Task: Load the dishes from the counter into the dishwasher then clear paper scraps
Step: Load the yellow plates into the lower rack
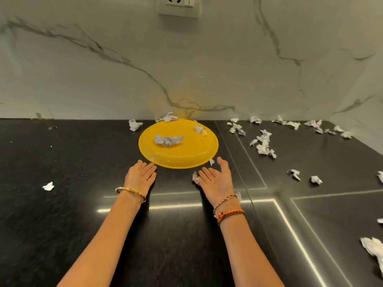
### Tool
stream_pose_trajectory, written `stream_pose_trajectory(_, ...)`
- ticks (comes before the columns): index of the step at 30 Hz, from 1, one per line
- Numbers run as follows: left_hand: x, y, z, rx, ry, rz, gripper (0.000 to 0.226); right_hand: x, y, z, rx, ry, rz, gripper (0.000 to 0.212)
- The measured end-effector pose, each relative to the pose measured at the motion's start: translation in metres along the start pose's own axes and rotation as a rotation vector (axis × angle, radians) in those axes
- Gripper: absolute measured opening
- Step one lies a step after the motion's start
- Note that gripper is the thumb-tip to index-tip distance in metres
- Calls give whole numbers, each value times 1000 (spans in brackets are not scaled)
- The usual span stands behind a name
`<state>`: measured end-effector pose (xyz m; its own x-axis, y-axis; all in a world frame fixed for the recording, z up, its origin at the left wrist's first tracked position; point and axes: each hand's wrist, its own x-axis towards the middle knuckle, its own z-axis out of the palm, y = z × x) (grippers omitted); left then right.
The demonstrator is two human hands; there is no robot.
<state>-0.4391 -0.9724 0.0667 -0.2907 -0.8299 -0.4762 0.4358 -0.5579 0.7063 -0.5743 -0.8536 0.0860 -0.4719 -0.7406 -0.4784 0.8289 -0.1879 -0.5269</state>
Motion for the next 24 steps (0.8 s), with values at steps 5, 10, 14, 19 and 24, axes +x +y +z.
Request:
stream_pose_trajectory(5,21,7,18,60,147,-3,40,28,-8,13,-257,47,-47,53)
stream_pose_trajectory(10,35,10,26,124,135,-2,17,61,-12,12,-350,55,-35,23)
stream_pose_trajectory(14,47,2,47,112,162,111,25,84,-14,11,-207,167,-92,16)
stream_pose_trajectory(19,60,0,36,67,-10,140,29,106,-18,-1,-239,136,-80,33)
stream_pose_trajectory(24,60,2,32,53,-119,149,28,104,-23,0,-241,119,-112,30)
